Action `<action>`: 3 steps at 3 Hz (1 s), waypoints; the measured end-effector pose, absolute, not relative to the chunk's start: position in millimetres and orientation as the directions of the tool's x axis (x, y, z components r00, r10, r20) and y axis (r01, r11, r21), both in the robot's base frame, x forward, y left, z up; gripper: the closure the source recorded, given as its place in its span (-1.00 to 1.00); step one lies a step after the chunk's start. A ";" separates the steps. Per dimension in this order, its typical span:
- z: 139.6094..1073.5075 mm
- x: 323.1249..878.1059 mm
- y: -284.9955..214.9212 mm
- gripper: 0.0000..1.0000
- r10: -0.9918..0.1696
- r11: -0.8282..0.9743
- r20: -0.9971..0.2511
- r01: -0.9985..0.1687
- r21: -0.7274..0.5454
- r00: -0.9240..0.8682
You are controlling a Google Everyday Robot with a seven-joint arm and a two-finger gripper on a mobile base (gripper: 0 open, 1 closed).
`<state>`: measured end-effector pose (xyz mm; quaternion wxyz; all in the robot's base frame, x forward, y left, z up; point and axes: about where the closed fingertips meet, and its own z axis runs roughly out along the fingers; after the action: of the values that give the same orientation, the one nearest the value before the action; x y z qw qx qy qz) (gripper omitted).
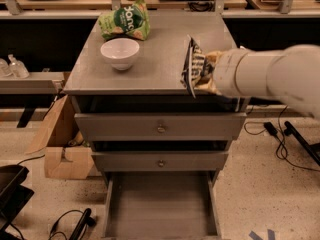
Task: Pick blue chip bag from bottom drawer and place on counter
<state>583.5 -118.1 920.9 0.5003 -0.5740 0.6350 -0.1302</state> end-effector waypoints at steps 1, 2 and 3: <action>917.2 638.9 -127.2 1.00 -0.865 0.253 -0.467 -0.645 -0.721 0.182; 889.3 715.5 -119.7 1.00 -0.860 0.186 -0.465 -0.718 -0.671 0.212; 883.6 764.2 -110.6 1.00 -0.847 0.157 -0.472 -0.735 -0.660 0.244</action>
Offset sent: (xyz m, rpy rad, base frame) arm 0.2473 -0.0512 0.1507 0.0561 -0.1346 0.0555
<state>764.2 -110.6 883.6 0.4516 -0.6464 0.6118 -0.0623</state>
